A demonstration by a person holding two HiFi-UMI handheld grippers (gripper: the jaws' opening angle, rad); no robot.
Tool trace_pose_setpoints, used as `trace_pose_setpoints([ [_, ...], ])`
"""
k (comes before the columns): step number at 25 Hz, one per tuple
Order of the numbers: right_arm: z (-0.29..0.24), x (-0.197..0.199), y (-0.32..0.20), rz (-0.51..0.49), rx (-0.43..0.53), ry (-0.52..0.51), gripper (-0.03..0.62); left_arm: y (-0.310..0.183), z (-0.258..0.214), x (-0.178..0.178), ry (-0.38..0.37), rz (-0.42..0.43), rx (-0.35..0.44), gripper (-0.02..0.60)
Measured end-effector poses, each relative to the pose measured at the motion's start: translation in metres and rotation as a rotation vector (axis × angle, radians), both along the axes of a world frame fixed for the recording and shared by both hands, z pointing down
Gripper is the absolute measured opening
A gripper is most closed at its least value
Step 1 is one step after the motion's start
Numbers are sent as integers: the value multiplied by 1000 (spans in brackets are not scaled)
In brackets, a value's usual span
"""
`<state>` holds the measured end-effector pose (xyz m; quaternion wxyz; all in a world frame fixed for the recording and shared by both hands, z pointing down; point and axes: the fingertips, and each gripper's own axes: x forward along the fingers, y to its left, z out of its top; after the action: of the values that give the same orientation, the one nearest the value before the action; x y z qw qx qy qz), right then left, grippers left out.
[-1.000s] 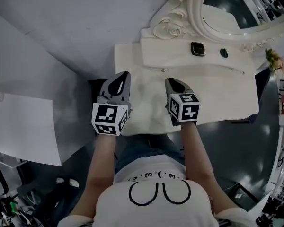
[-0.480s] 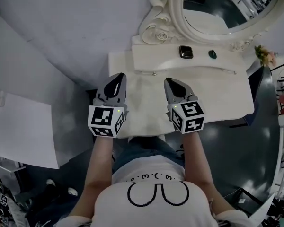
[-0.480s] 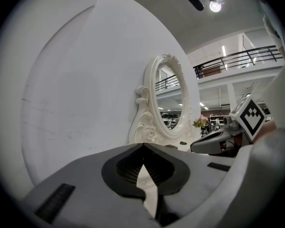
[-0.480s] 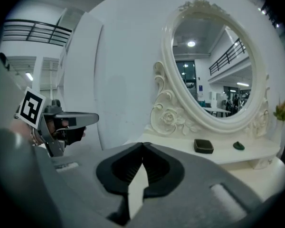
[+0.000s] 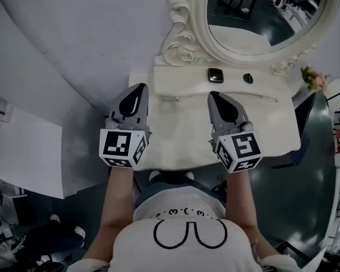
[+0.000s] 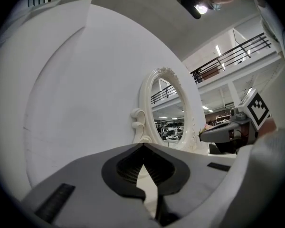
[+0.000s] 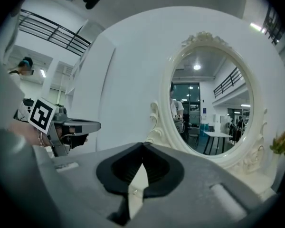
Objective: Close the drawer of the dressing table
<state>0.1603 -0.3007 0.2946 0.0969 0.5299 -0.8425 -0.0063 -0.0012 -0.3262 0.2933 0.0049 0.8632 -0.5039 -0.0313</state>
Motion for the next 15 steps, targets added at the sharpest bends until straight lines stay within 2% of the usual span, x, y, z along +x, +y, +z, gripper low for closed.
trace_pose_setpoints([
  [8, -61, 16, 7, -23, 147, -38, 0, 6, -51, 14, -36, -29, 121, -3],
  [15, -93, 29, 16, -12, 229, -34, 0, 14, -78, 25, -69, -28, 183, -3],
])
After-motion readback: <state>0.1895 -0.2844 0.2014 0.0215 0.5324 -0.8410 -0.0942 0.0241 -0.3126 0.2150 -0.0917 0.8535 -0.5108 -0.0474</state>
